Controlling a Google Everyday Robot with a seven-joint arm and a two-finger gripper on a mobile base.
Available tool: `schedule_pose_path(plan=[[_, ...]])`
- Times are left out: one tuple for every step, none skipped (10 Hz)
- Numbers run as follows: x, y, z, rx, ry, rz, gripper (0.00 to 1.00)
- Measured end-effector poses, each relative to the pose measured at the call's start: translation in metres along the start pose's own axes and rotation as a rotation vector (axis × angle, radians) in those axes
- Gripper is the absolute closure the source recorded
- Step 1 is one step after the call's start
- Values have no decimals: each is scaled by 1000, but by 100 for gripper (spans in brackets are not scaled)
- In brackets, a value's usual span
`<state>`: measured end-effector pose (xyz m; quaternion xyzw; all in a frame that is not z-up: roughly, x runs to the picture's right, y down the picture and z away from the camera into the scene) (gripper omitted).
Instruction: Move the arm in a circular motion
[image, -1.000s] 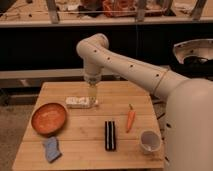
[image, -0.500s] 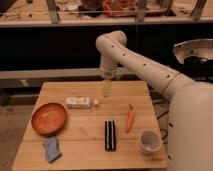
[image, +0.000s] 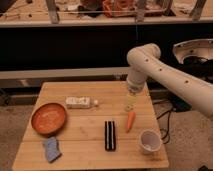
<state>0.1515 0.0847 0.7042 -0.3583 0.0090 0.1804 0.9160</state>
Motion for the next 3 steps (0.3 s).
schedule_pose_path(plan=[[20,17,1,-8,-2,37,20],[36,32,2,-14,-4,68,20],[60,59,3,-27,-8,115,20]])
